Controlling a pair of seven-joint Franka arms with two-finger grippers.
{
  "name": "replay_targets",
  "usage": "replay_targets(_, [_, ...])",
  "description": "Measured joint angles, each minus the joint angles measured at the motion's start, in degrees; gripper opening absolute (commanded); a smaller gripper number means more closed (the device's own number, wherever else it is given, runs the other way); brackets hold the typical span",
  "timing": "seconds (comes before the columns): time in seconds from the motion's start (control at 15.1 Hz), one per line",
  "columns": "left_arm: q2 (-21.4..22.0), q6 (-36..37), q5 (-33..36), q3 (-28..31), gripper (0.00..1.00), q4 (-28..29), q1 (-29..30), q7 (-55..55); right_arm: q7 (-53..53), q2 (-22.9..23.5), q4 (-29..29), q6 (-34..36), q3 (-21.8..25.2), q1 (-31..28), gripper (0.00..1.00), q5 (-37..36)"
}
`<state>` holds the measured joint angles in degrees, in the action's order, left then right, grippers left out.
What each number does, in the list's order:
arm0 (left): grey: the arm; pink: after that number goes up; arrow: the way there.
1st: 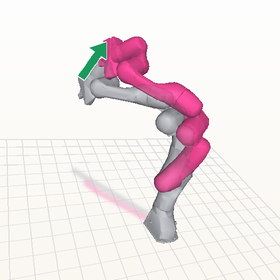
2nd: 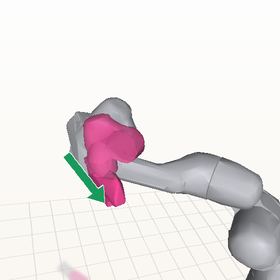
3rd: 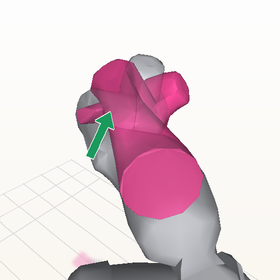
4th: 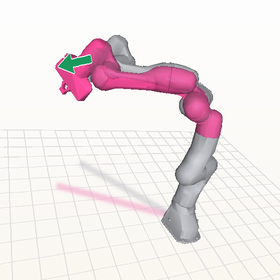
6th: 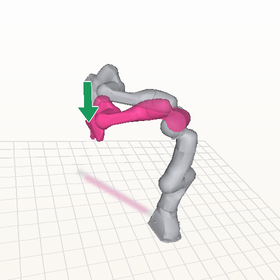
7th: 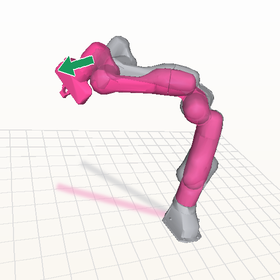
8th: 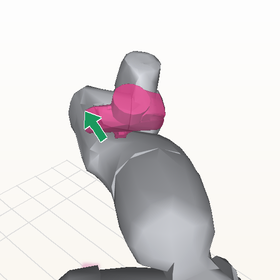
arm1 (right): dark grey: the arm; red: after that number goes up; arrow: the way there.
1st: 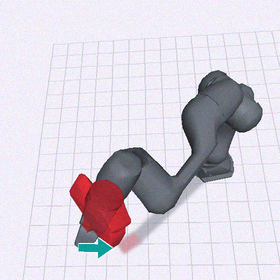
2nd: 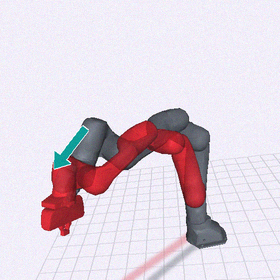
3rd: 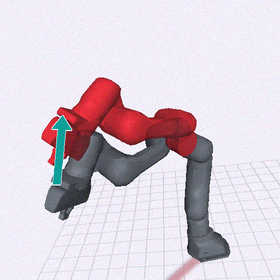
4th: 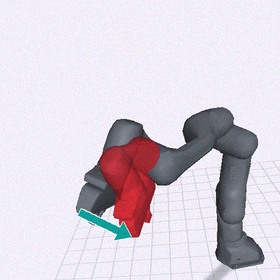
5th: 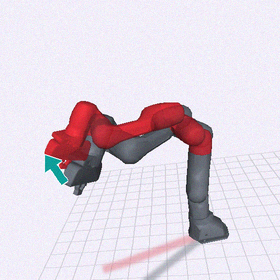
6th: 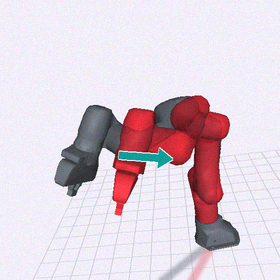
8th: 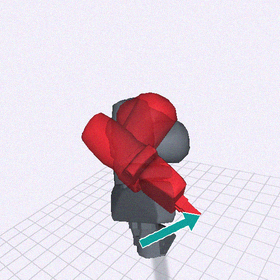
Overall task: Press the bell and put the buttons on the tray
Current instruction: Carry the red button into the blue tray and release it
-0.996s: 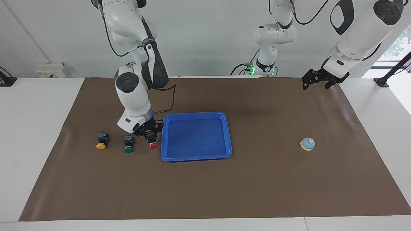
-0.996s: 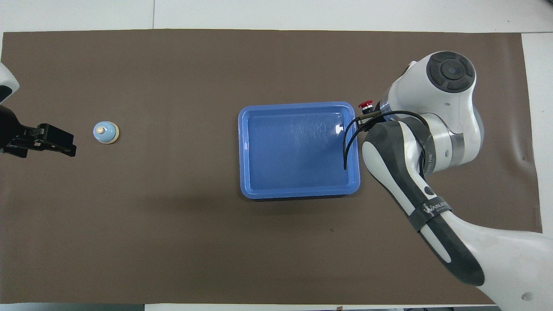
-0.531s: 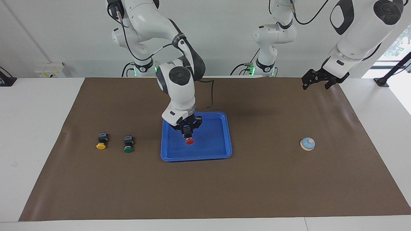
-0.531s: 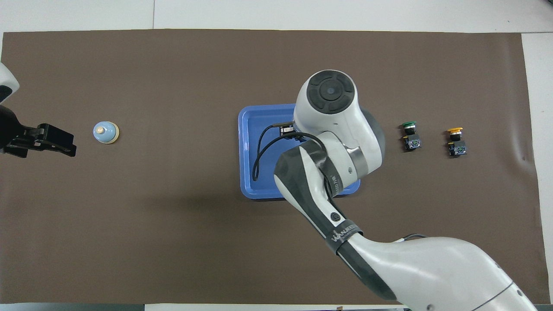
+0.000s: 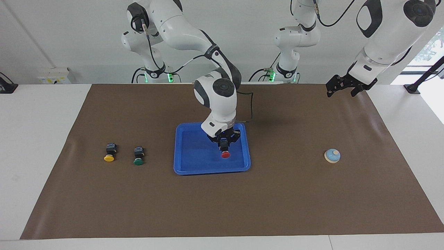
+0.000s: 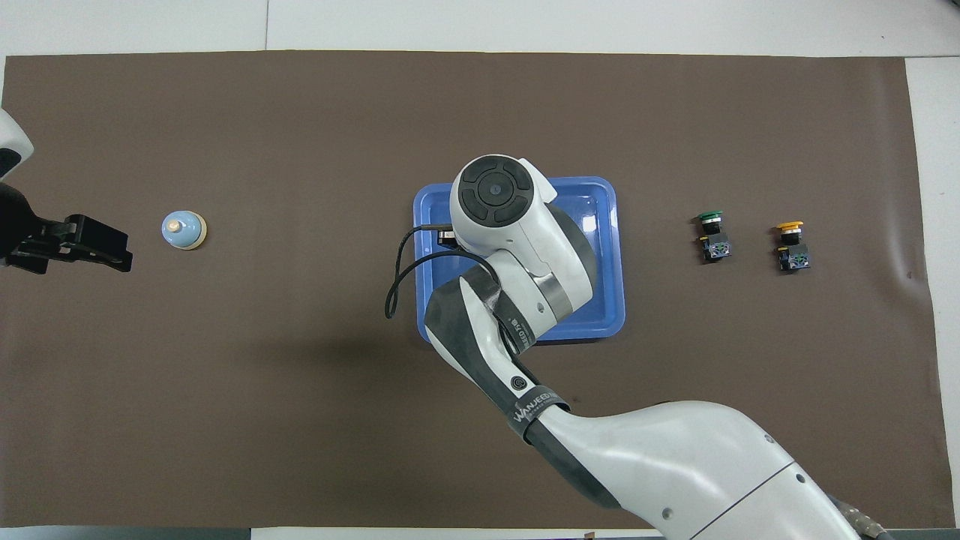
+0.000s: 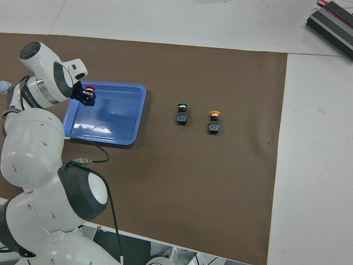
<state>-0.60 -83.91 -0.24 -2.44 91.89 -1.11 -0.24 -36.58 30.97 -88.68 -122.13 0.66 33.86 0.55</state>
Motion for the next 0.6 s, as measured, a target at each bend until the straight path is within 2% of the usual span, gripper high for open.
replay_targets(0.2, [0.00, 0.00, 0.00, 0.00, 1.00, 0.00, 0.00, 0.00, -0.26, 0.25, -1.95, -2.26, -0.13, 0.95, 0.00, 0.22])
replay_targets(0.6, [0.00, 0.00, 0.00, 0.00, 1.00, 0.00, 0.00, 0.00, -2.20, 0.31, -3.42, -2.53, -0.21, 2.85, 0.00, 1.60])
